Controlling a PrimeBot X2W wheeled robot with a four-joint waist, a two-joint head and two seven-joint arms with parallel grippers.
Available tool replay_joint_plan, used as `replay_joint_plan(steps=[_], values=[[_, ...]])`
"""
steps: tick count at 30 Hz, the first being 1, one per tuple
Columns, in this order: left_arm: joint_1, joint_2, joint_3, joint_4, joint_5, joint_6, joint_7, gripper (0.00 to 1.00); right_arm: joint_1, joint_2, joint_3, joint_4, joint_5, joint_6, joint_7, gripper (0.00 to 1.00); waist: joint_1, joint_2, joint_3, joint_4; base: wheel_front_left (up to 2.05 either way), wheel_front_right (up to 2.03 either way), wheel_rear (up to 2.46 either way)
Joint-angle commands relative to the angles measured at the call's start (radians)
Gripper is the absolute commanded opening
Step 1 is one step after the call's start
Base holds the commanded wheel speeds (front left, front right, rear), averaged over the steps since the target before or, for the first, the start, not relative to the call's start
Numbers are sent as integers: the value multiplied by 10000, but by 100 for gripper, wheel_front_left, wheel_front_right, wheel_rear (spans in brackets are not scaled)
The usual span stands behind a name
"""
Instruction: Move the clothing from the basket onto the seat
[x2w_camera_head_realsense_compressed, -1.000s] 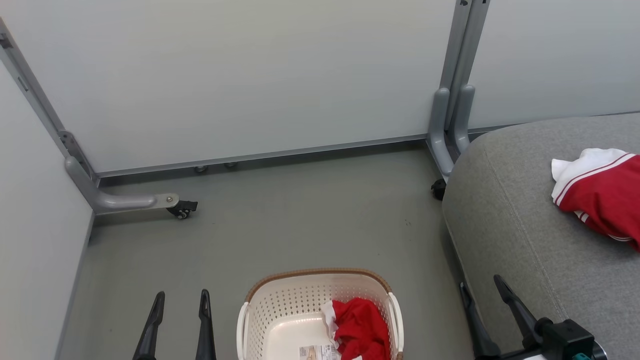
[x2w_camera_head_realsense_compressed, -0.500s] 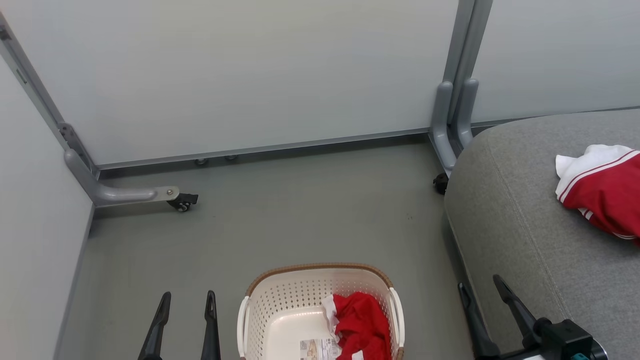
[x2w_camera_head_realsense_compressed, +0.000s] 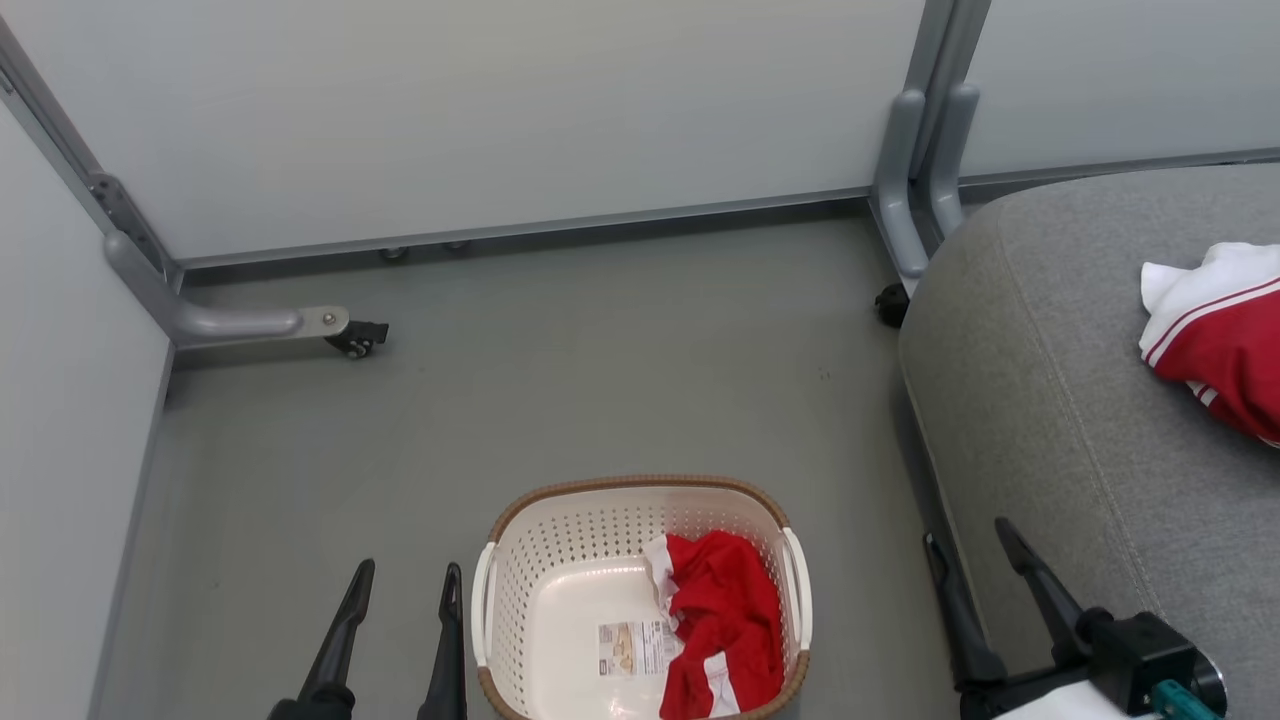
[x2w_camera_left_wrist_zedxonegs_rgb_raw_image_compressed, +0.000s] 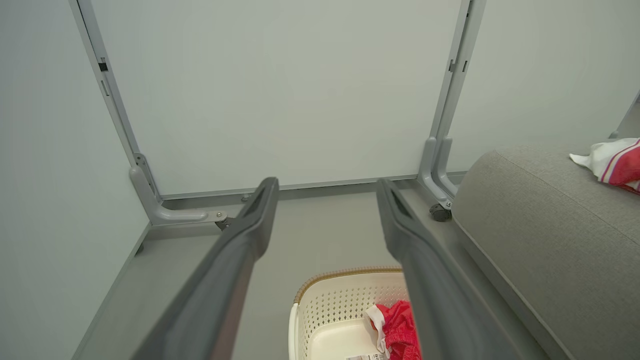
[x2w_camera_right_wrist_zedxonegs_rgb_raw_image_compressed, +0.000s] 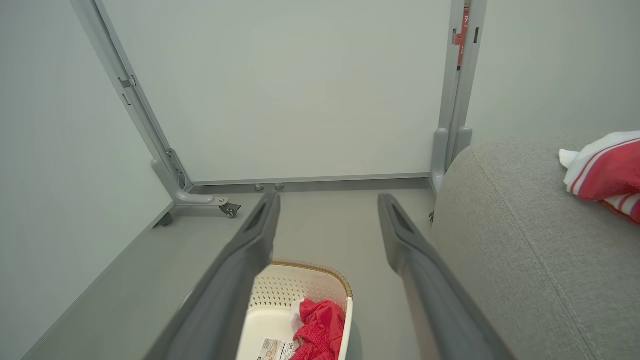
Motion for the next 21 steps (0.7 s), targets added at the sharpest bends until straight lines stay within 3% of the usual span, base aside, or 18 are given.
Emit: replay_joint_plan(steps=[1,15,18,21], values=[[-319,9,10,62,76,-106,-1,100,-264,-34,-98,-88,67,-10,-2,100,1,0,530,144,0,0,0],[-3210,24,-959,1332,317,-844,-2,100,-2476,-409,-870,-852,39,-10,-2,100,1,0,3979,209,0,0,0],[-4221,113,-1561,1978,180,-921,-2,100,-3122,-543,-1025,-1091,-38,-10,-2,100,1,0,4940,108,0,0,0],[-5311,513,-2787,2915,-193,-915,1,100,-3653,-666,-1068,-1278,-68,-12,-2,100,1,0,5745,-64,0,0,0]])
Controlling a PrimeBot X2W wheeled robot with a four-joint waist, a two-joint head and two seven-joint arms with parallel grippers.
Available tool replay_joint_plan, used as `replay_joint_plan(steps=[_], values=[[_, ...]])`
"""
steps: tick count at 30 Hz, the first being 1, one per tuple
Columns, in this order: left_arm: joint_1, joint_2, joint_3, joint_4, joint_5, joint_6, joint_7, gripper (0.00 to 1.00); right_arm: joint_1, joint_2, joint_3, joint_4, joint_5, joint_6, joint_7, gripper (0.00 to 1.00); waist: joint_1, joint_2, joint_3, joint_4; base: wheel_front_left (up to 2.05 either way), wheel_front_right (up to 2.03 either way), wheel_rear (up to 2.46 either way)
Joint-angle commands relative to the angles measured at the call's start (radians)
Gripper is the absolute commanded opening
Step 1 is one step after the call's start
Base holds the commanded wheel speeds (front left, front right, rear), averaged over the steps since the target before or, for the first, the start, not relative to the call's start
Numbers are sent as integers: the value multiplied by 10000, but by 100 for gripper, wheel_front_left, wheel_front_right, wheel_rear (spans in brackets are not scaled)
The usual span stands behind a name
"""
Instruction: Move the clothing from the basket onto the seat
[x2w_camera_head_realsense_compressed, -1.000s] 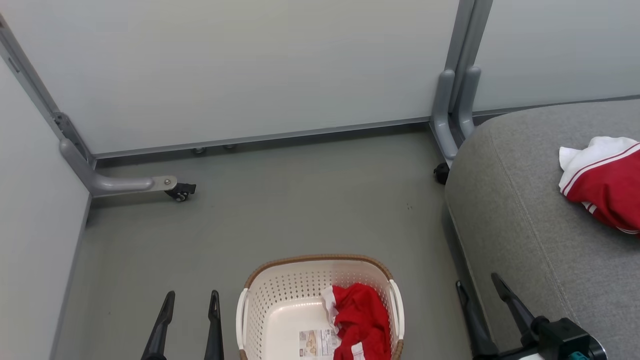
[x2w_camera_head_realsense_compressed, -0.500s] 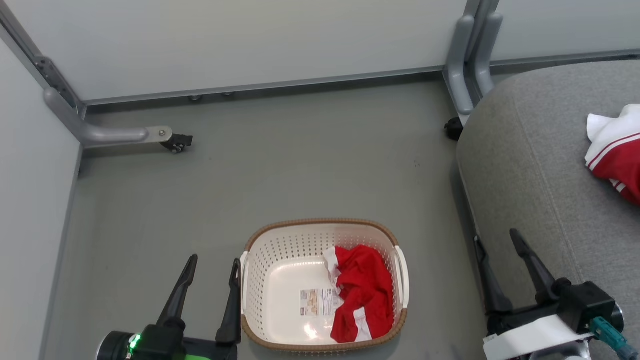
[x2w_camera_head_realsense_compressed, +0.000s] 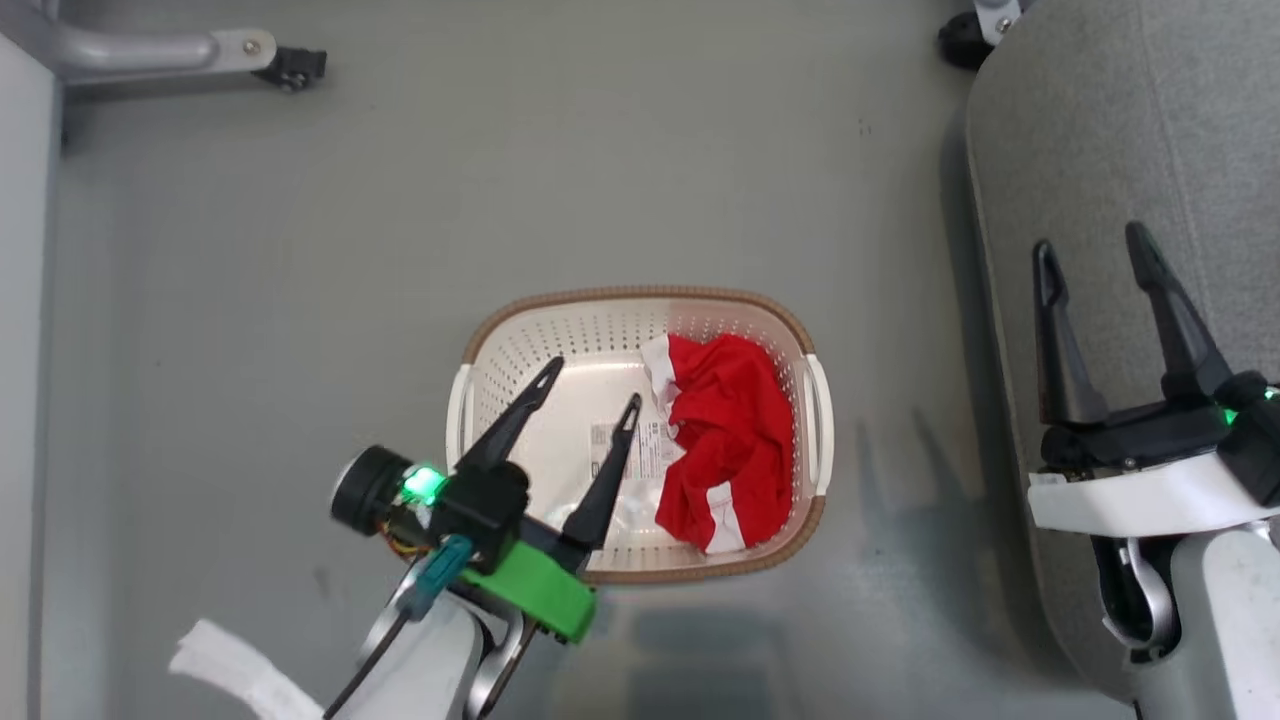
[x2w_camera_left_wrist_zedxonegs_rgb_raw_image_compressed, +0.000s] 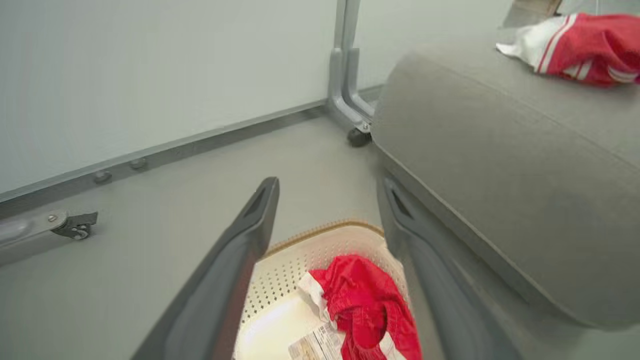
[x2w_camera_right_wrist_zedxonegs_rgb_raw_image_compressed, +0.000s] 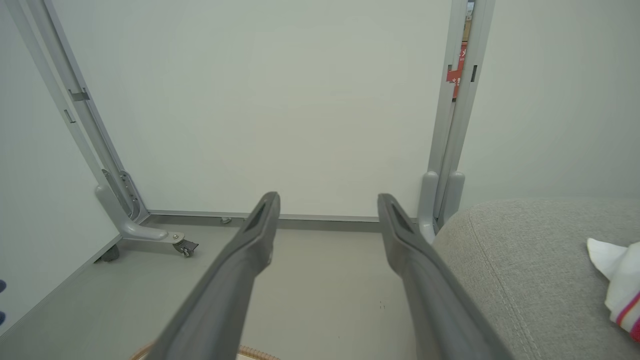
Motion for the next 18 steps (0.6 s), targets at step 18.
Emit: replay_joint_plan(steps=[18], values=[[-6648,1022,-7002,5715,-2513,-16,-4,100,-2060,203,-18,-909,-360,-12,-2,100,-1,0,4677,-1439,0,0,0]])
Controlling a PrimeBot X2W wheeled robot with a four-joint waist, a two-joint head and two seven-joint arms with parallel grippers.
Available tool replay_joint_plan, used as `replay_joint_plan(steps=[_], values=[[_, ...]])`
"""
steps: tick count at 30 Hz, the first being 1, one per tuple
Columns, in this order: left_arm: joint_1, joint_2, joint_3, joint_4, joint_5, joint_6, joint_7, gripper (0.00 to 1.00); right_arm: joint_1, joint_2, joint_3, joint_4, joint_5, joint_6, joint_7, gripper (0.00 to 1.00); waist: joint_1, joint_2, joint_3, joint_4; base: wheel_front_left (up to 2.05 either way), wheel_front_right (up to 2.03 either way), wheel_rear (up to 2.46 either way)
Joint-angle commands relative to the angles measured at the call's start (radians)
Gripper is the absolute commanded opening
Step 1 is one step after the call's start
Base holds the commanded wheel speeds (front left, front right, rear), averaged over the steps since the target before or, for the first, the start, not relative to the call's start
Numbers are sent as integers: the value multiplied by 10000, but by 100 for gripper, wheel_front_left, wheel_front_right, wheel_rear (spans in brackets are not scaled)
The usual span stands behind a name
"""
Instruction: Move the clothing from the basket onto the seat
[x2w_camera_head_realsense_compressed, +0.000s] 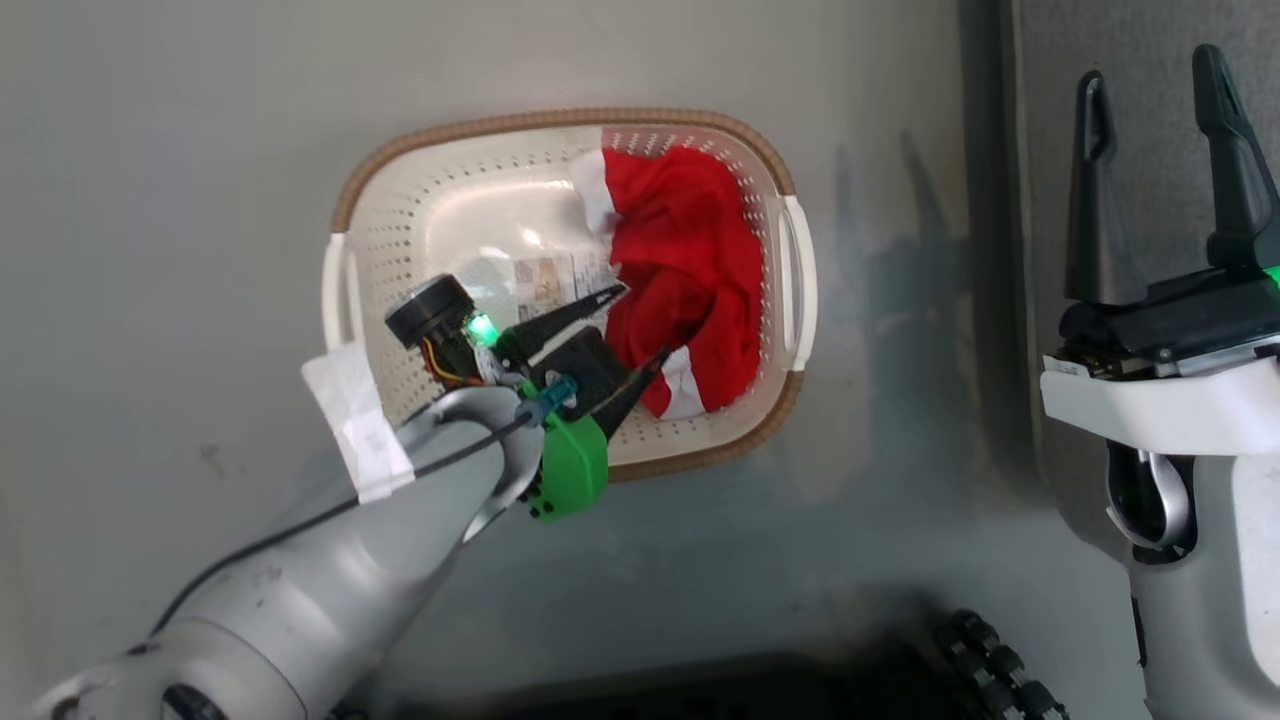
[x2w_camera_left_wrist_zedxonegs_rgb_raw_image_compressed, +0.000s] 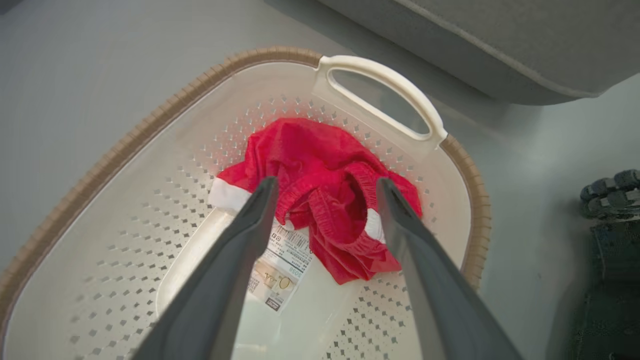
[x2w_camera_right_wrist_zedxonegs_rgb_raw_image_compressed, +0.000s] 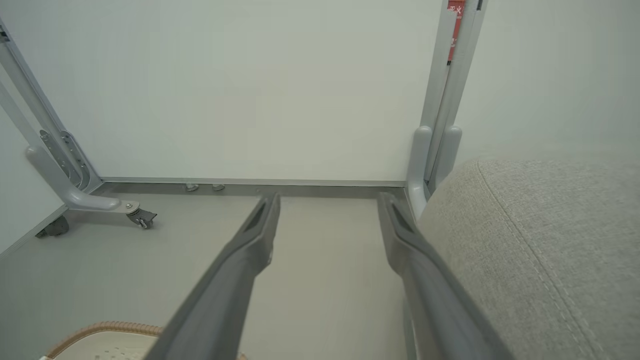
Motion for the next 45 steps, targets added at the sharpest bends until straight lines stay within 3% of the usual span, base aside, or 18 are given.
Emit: replay_joint_plan(steps=[1,8,20,40,41,42,43,45], values=[[-474,82,-302,252,-400,17,-5,100,-181,12,86,-81,-159,-10,-2,100,-2,0,960,-720,0,0,0],[-1312,191,-1365,681,-1332,16,541,100,-401,193,312,-254,-344,-10,-1,100,-2,0,1643,-1213,0,0,0],[-1345,730,-1385,-422,-571,15,2606,100,-599,357,636,-735,-609,-12,-1,100,-2,0,2520,-1601,0,0,0],[-1311,999,-1387,-462,-64,15,3659,100,-547,410,893,-772,-548,-12,-1,100,-2,0,2939,-2000,0,0,0],[-1234,1036,-1389,-477,0,15,3765,85,-531,411,921,-772,-525,-12,-1,100,-2,0,2931,-2045,0,0,0],[-1186,1083,-1387,-497,3,15,3822,28,-502,411,940,-771,-497,-12,-1,100,-2,0,2922,-2089,0,0,0],[-1153,1096,-1387,-523,-44,15,3833,0,-484,413,964,-765,-479,-12,-1,100,-2,0,2914,-2123,0,0,0],[-987,1071,-1395,-710,-301,13,3953,0,-457,415,1007,-751,-436,-12,-1,100,-2,0,2886,-2194,0,0,0]])
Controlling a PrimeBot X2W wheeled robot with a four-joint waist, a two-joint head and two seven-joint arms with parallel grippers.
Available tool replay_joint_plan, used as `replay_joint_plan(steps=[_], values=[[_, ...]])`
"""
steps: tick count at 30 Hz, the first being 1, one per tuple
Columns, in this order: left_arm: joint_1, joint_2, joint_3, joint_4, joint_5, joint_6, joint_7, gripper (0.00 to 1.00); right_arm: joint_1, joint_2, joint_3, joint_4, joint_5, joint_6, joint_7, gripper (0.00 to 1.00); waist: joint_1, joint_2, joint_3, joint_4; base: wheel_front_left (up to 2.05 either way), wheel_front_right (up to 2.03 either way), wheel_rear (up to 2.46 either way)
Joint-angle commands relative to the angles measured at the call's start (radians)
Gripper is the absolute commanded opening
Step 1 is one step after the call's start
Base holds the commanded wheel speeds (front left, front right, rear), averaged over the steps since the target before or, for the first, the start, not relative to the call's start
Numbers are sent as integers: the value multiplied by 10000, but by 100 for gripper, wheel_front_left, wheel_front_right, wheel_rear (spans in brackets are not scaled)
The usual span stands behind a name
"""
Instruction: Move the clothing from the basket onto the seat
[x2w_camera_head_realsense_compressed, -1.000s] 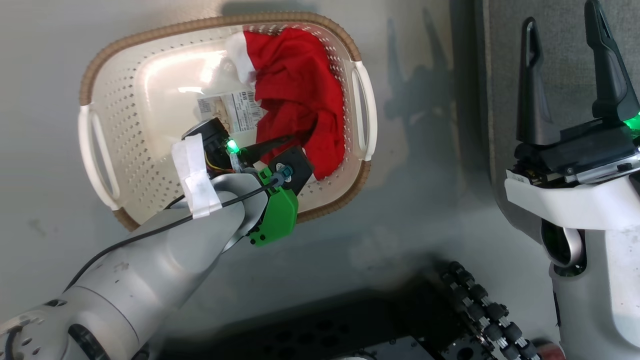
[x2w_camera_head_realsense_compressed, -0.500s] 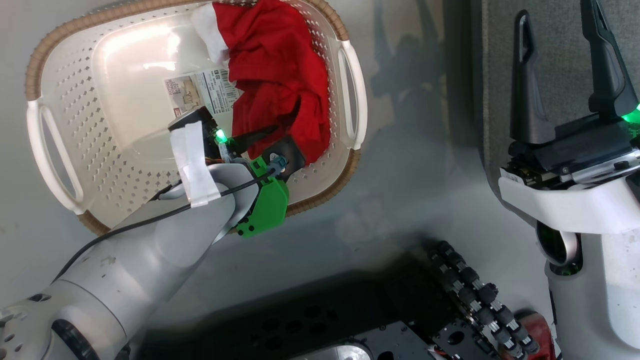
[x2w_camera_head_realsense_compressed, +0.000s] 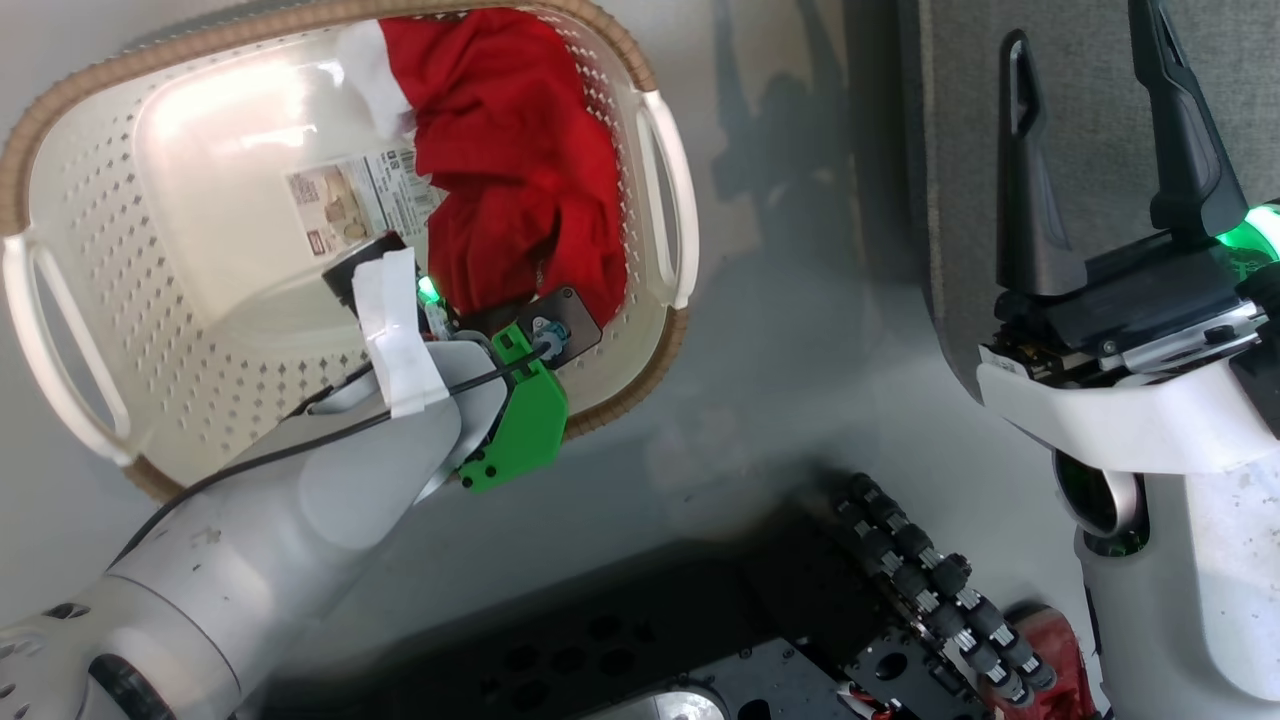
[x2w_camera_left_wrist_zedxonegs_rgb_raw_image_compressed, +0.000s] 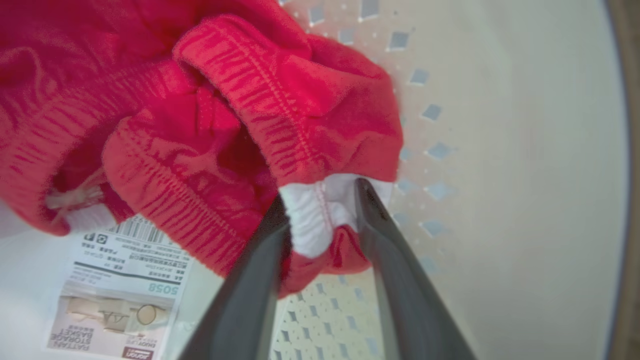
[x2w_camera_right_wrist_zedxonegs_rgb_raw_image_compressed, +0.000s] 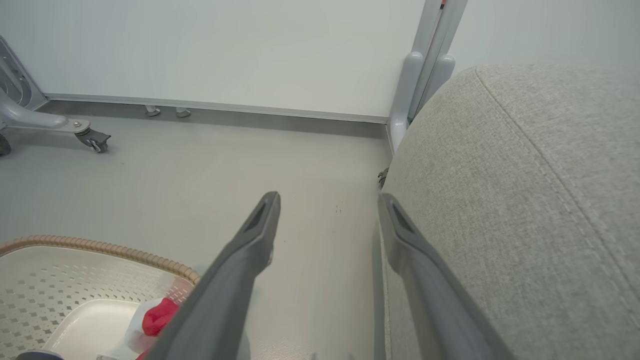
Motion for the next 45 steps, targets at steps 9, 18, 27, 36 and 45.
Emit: replay_joint_plan(steps=[9,18,27,36,45], values=[[-63,397,0,-578,284,13,-330,0,-171,9,-138,-50,284,-12,-1,100,0,-1,-314,-9,0,0,0],[689,-194,-9,119,104,13,-1932,0,363,1,-11,289,-30,-14,-1,100,0,-1,-2343,660,0,0,0],[1921,-920,232,1266,-1163,13,-3862,0,1410,-25,112,845,-111,-14,-1,100,0,-1,-5387,1358,0,0,0],[4364,-849,2919,-1526,-727,1092,-3946,0,2760,-178,271,1398,54,-12,-1,100,0,-1,-8233,1782,0,0,0],[6734,-763,5254,-4235,515,1417,-3950,0,3901,-181,532,1854,207,-12,-1,100,0,-1,-10084,2001,0,0,0]])
